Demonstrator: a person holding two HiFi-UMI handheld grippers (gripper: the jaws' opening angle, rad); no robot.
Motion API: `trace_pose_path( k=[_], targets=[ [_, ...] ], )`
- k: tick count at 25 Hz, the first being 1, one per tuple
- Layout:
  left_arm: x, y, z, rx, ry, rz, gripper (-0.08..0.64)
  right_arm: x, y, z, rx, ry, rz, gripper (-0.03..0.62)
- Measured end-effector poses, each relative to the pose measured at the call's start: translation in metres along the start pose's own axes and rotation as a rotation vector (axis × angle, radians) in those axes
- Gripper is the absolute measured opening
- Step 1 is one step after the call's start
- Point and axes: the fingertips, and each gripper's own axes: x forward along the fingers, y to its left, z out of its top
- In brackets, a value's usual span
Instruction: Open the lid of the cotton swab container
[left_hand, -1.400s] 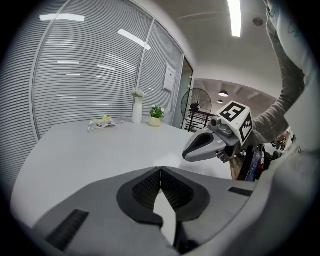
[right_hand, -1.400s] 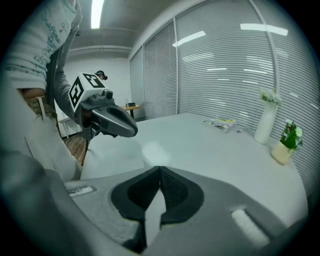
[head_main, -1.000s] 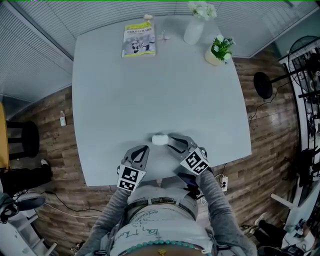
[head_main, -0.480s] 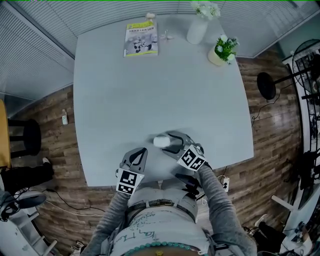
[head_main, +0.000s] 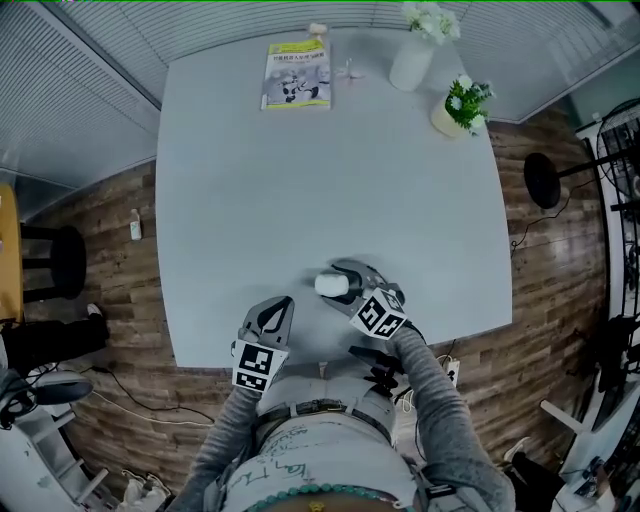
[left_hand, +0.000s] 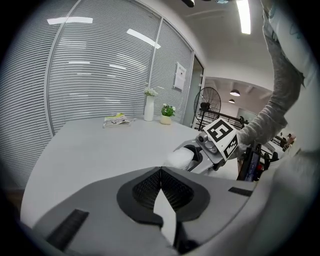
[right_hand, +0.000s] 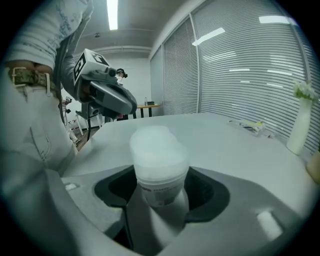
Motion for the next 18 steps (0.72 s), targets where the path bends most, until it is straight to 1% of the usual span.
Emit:
trace_pose_path(
  k=[3, 4, 5, 7, 15, 18],
  targets=[
    [-0.003, 0.002, 0.000, -0.004, -0.002, 0.007, -0.002, 0.001, 0.003, -0.002, -0.056, 0.002, -0.008, 0.283],
    [-0.003, 0.002, -0.001, -0.004, -0.001, 0.008, -0.002, 0.001, 0.003, -0.002, -0.067, -0.001, -0.013, 0.270],
    [-0.004, 0.002, -0.001, -0.003, 0.001, 0.009, -0.002, 0.001, 0.003, -0.002, -0.071, -0.004, -0.018, 0.252],
    [-0.006, 0.001, -0.002, -0.002, 0.003, 0.011, -0.002, 0.000, 0.003, -0.001, -0.070, -0.007, -0.019, 0.244],
    [-0.007, -0.005, 0.000, 0.011, -0.005, 0.006, -0.002, -0.005, 0.018, -0.001, -0.092, 0.001, 0.048, 0.239],
    [-0.009, -0.008, 0.003, 0.017, -0.016, 0.001, -0.002, -0.011, 0.024, 0.001, -0.093, -0.001, 0.059, 0.239]
  ],
)
